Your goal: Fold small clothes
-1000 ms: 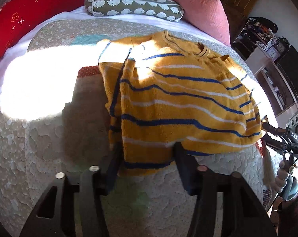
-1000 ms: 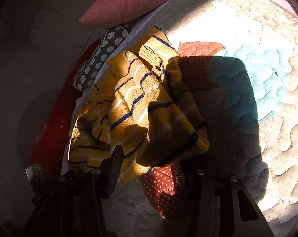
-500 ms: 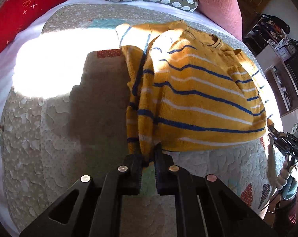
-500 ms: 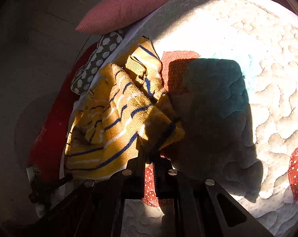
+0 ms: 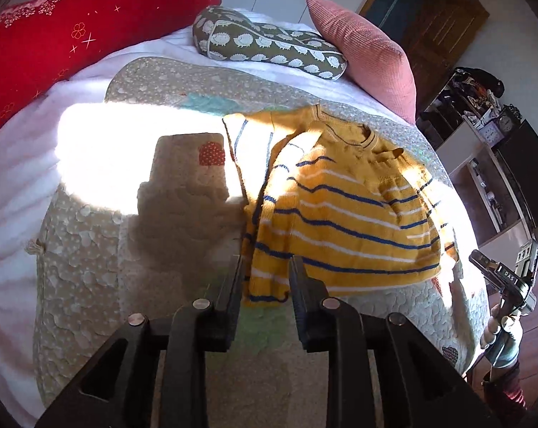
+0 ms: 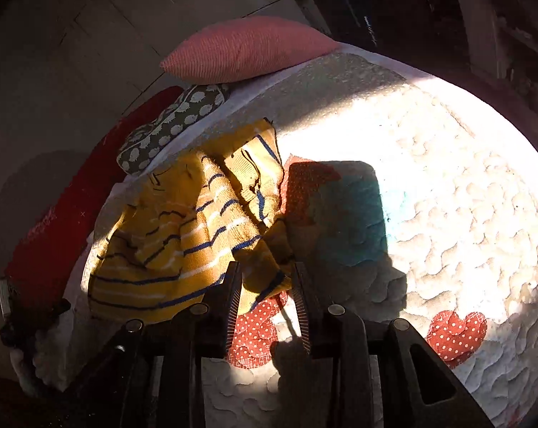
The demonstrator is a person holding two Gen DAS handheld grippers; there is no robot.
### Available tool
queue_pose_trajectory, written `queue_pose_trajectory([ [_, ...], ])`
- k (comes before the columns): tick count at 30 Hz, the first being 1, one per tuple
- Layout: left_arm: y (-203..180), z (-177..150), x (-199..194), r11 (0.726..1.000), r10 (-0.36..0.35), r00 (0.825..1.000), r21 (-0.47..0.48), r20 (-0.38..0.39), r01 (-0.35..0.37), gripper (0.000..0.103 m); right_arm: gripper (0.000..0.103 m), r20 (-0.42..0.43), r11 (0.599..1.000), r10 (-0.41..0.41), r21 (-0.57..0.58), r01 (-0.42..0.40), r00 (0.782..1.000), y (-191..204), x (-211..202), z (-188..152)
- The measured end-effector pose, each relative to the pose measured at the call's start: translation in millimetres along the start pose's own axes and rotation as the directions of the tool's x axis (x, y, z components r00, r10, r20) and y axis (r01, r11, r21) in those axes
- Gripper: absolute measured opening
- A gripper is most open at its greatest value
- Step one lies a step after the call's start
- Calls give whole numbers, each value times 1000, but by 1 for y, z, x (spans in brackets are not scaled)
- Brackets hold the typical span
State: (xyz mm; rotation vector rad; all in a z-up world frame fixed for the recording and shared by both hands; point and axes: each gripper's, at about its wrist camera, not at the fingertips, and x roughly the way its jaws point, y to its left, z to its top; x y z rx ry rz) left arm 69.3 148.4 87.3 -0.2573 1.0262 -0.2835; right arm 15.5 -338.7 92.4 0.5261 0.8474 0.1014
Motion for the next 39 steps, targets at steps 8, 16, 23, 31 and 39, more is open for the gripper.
queue_pose_trajectory([
  [8, -74, 55, 102, 995, 15, 996, 96, -87, -6, 49, 43, -166, 984, 178, 8, -179, 970, 58, 101, 60],
  [16, 16, 98, 140, 969, 4, 996, -247, -91, -26, 44, 42, -124, 971, 153, 202, -126, 980, 9, 157, 112],
  [23, 63, 73, 74, 928, -117, 993, -353, 27, 119, 52, 55, 20, 942, 199, 271, -197, 980, -33, 75, 91],
  [31, 58, -9, 41, 953, -88, 996, -291, 18, 89, 77, 59, -66, 938, 191, 305, -162, 979, -69, 18, -4],
  [39, 33, -34, 62, 938, -178, 984, -307, -24, 163, 79, 61, -92, 918, 277, 319, -235, 957, -36, 32, -32],
])
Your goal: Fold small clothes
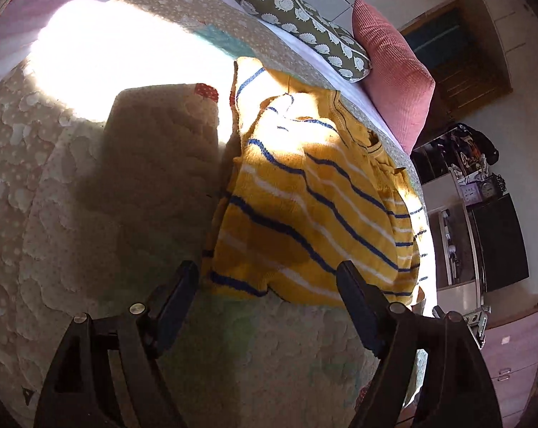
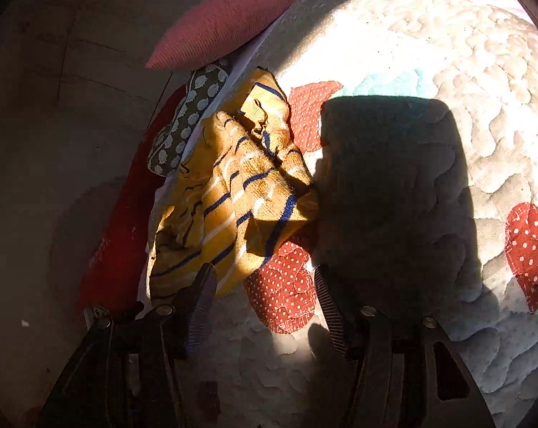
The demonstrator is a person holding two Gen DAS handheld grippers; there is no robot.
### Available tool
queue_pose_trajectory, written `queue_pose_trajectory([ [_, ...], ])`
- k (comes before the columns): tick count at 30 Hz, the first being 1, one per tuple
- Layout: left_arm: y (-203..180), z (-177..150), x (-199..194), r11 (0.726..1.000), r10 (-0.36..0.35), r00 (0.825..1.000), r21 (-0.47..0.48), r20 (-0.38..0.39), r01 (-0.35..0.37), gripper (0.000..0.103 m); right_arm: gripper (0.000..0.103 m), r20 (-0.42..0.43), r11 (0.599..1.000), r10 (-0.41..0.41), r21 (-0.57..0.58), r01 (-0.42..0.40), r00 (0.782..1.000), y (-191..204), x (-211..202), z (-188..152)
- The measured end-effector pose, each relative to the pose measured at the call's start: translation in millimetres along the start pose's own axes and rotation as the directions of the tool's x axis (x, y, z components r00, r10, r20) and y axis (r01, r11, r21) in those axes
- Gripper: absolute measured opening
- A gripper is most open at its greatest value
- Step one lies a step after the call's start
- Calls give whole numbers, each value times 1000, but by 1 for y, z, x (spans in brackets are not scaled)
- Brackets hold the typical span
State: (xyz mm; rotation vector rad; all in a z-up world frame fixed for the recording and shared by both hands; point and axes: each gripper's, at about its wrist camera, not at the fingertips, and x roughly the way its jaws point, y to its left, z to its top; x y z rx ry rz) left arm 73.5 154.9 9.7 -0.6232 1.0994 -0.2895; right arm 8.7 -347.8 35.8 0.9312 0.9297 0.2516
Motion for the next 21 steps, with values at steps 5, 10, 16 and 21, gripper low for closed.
queue_pose_trajectory([
  [5, 0, 11, 19, 1000, -10, 1000, -28, -13, 10, 84, 62, 5, 1000, -5, -22, 5, 1000, 11, 26, 5],
  [10, -2, 27, 29, 995, -42, 999, -92, -11, 41, 83, 62, 43, 999, 22, -36, -21, 999, 23, 60, 20],
  [16, -14, 24, 26, 996, 33, 999, -79, -38, -36, 13, 12, 39, 992, 110, 62, -112, 993, 20, 76, 29],
  [21, -30, 10, -7, 997, 67, 998, -24, -2, -67, 12, 8, 65, 988, 136, 66, -141, 989, 20, 47, 22],
])
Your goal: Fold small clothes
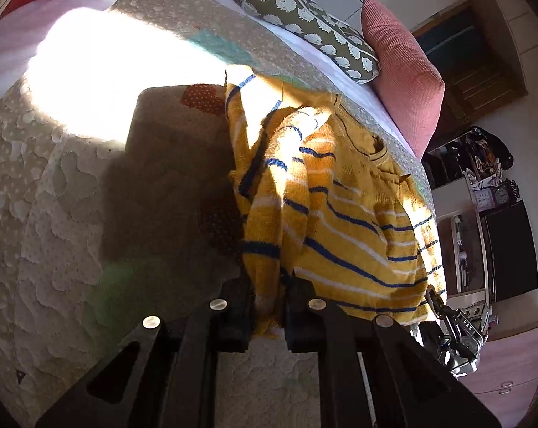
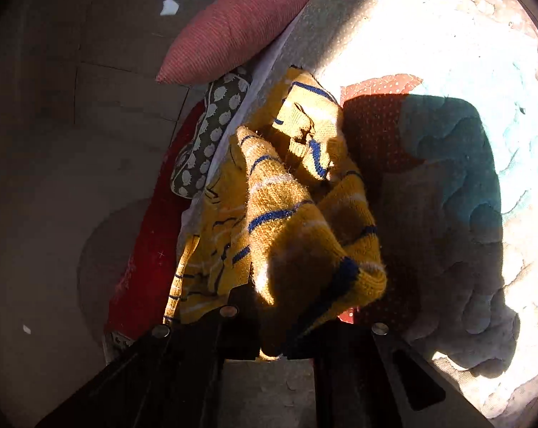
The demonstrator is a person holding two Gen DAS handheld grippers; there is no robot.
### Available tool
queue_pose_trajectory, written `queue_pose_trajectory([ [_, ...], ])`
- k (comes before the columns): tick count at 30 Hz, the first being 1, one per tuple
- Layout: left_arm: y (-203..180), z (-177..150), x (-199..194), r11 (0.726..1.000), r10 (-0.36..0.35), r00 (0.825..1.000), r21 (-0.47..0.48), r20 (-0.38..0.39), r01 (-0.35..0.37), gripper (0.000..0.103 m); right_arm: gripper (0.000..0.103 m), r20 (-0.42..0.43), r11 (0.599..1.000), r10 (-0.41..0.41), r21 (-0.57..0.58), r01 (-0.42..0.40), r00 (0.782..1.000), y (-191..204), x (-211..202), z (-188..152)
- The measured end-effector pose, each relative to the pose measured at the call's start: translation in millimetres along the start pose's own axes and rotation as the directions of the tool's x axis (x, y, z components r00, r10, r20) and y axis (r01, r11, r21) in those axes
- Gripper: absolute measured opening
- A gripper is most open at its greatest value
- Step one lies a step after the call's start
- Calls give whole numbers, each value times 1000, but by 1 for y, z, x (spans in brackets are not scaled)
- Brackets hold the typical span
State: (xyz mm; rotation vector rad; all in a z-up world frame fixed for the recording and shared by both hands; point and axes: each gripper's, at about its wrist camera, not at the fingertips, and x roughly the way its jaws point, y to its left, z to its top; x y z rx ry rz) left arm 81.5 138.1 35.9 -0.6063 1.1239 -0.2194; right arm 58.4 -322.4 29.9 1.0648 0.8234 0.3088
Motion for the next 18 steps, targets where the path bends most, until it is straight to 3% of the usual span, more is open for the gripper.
queue_pose_trajectory([
  [6, -1, -33, -30, 1000, -8, 1000, 7, -9, 8, 12, 8, -24, 1000, 19, -11, -19, 1000, 2, -28, -23],
  [11, 10, -72, -46, 1000, -22, 1000, -18, -18, 22, 12, 8, -52, 999, 37, 8, -37, 998, -13, -59, -61],
  [18, 21, -107, -61, 998, 60, 998, 2, -2, -60, 15, 10, -71, 998, -35, -48, 31, 997, -29, -87, -105],
])
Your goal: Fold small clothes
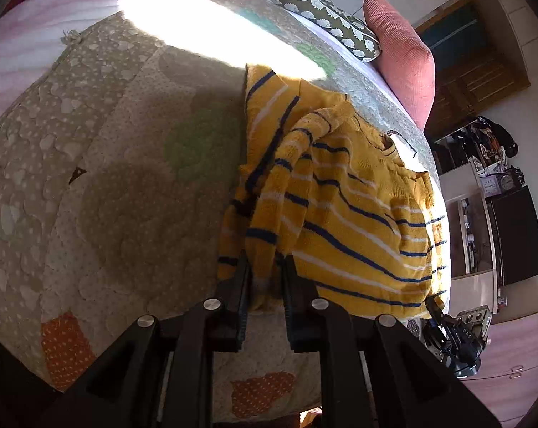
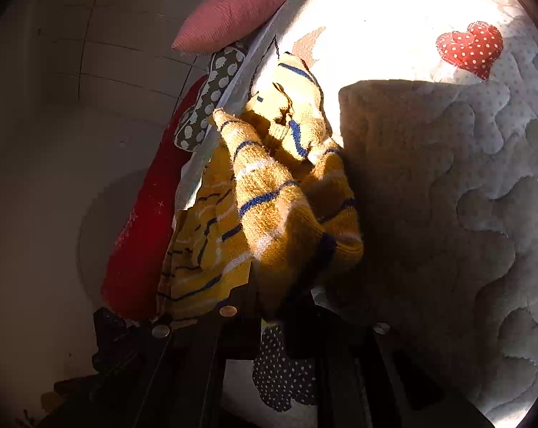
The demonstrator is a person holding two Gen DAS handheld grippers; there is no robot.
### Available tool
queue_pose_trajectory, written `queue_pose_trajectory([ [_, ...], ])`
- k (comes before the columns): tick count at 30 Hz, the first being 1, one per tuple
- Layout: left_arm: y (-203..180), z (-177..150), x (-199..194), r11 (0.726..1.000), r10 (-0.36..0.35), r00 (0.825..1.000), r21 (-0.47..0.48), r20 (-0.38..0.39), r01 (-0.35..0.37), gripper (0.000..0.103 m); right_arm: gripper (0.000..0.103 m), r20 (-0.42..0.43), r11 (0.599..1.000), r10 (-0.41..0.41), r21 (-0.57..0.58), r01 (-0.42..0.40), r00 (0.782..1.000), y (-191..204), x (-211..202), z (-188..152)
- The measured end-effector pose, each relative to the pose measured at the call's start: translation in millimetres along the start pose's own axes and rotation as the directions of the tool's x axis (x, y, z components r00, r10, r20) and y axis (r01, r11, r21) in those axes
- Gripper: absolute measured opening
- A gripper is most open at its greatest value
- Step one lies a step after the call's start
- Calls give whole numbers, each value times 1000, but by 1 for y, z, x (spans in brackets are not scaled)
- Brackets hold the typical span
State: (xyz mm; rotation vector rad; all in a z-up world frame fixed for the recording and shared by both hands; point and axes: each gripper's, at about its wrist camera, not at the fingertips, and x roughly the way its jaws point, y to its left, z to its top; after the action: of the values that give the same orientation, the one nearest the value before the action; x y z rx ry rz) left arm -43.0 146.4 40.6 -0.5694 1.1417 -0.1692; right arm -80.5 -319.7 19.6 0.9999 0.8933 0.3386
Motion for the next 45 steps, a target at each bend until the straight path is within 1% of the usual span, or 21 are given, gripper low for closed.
queue_pose_trajectory([
  [3, -2, -8, -20, 999, 39, 998, 32, 49, -41, 23, 11, 26, 999, -37, -39, 38, 999, -1, -11, -5],
  [5, -8, -13, -33, 996, 66, 994, 63, 82, -71, 25, 12, 39, 997, -52, -52, 54, 998, -1, -14, -6],
  [7, -19, -19, -45, 990, 81, 991, 106, 108, -93, 33, 12, 44, 998, -44, -48, 46, 998, -5, -13, -3],
  [8, -27, -22, -49, 987, 79, 990, 129, 115, -94, 35, 12, 46, 998, -43, -49, 45, 998, -7, -12, -4],
  [10, -43, -24, -52, 981, 68, 991, 173, 114, -87, 46, 12, 49, 997, -46, -62, 49, 998, -8, -10, -6],
  [11, -51, -24, -51, 980, 57, 992, 186, 109, -77, 47, 12, 52, 996, -46, -70, 49, 998, -9, -9, -7],
  [15, -93, -14, -27, 971, 4, 999, 240, 33, -12, 50, 12, 56, 995, -23, -99, 28, 998, -10, -16, -12],
  [17, -123, -9, -11, 955, -14, 1000, 296, 5, 12, 51, 13, 56, 993, -13, -114, 19, 998, -10, -18, -14],
  [19, -158, 0, 11, 936, -35, 999, 349, -23, 41, 59, 13, 62, 990, -10, -137, 18, 998, -9, -20, -17],
  [21, -191, 12, 36, 926, -70, 995, 366, -68, 90, 60, 14, 69, 987, -13, -157, 23, 998, -8, -20, -19],
  [23, -223, 22, 65, 917, -105, 986, 371, -130, 146, 60, 17, 71, 984, -12, -176, 24, 997, -5, -21, -21],
  [25, -253, 29, 94, 908, -99, 980, 387, -171, 159, 62, 22, 71, 982, -7, -188, 20, 997, -3, -20, -21],
  [27, -282, 33, 123, 894, -43, 979, 431, -197, 126, 64, 29, 71, 978, -6, -209, 20, 997, 1, -19, -20],
  [31, -321, 36, 179, 859, 93, 970, 510, -224, 35, 64, 33, 75, 966, -34, -252, 52, 997, 7, -14, -16],
  [33, -335, 34, 198, 847, 123, 963, 532, -241, 24, 64, 35, 72, 961, -45, -270, 63, 996, 9, -10, -14],
  [35, -348, 29, 214, 824, 161, 956, 567, -247, 7, 64, 38, 74, 956, -48, -286, 68, 996, 11, -8, -11],
  [36, -355, 26, 221, 808, 188, 952, 589, -243, -9, 64, 39, 75, 954, -47, -291, 67, 996, 11, -6, -9],
  [38, -367, 19, 234, 768, 255, 941, 637, -223, -58, 72, 41, 79, 954, -44, -293, 65, 996, 11, -3, -6],
  [41, -385, 10, 251, 694, 349, 917, 710, -192, -116, 81, 42, 85, 954, -38, -293, 61, 996, 9, 1, -3],
  [43, -393, 5, 261, 657, 400, 898, 740, -182, -142, 86, 42, 88, 955, -35, -291, 59, 996, 8, 3, -2],
  [45, -396, 2, 270, 626, 458, 873, 759, -170, -180, 86, 43, 89, 955, -33, -291, 58, 996, 8, 5, 0],
])
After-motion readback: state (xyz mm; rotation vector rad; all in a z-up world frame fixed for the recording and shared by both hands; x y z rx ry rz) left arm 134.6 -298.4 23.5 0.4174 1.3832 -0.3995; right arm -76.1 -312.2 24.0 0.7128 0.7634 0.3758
